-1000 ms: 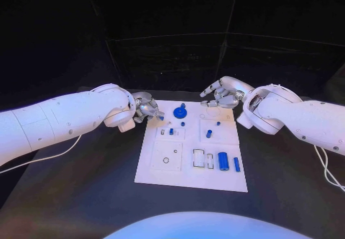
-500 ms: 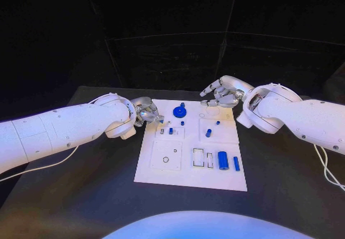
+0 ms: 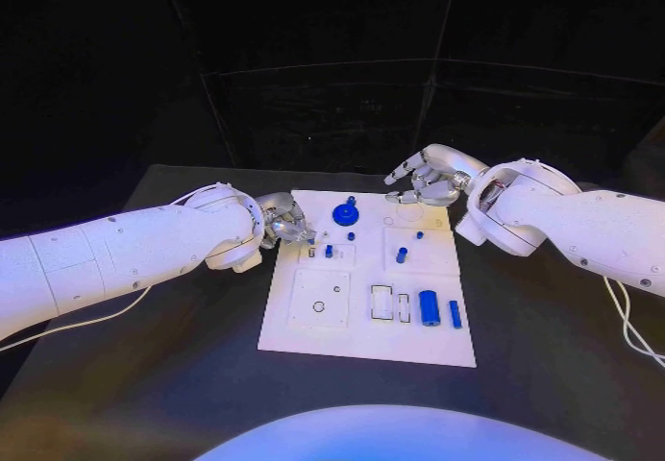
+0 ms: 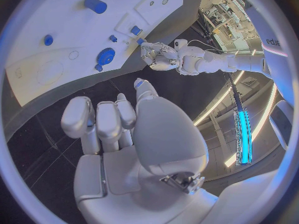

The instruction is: Assemble the parts on the task board

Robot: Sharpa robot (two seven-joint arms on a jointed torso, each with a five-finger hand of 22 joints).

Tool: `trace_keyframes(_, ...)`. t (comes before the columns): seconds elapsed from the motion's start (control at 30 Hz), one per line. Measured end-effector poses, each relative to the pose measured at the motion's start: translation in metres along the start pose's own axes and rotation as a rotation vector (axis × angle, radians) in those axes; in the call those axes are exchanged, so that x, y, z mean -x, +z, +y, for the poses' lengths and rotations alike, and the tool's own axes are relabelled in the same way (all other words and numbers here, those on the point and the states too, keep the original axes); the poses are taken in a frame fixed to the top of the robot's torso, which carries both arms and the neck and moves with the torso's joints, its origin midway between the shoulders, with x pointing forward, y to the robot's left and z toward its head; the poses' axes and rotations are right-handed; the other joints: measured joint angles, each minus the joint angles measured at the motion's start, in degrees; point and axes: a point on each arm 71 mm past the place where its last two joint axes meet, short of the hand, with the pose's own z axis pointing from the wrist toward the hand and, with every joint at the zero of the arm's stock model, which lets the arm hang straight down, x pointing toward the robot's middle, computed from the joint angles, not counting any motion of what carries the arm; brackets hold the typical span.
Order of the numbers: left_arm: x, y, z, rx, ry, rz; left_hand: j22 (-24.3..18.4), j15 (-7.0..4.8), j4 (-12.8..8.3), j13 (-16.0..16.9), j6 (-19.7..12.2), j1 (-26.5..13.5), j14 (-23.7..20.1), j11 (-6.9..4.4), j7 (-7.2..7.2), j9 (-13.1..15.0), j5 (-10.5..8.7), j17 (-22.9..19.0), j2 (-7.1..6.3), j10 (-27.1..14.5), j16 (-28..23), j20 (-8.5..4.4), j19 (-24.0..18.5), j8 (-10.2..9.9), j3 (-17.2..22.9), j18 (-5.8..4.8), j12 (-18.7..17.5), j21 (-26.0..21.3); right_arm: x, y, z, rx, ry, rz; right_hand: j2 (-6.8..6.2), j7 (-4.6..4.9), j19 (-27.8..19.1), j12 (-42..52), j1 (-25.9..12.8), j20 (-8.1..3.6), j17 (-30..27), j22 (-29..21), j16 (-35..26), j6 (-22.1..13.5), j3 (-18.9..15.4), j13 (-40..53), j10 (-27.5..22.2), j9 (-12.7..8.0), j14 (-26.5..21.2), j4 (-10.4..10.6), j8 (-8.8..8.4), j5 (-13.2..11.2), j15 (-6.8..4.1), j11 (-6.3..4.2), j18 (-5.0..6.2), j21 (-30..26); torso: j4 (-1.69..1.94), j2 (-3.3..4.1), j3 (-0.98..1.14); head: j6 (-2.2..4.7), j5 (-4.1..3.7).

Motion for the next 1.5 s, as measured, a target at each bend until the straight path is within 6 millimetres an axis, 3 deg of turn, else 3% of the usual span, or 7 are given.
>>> trace_keyframes(1.5,-0.012,0.001,-0.002,0.022,0.091,0.073,-0.07,0.01,-0.68,0.02,-0.03,-0.23,0.0,0.29,0.02,-0.3,0.39,0.0,-0.2,0.24,0.0,0.01,-0.01,-0.45,0.7,0.0,0.21,0.0,0.0,0.0,0.0,0.001,0.0,0.0,0.0,0.0,0.0,0.0,0.0,0.0,0.0,0.0,0.0,0.0,0.0,0.0,0.0,0.01,0.0,0.0,0.0,0.0,0.0,0.0,0.0,0.0,0.04,-0.03,0.09,-0.65,-0.12)
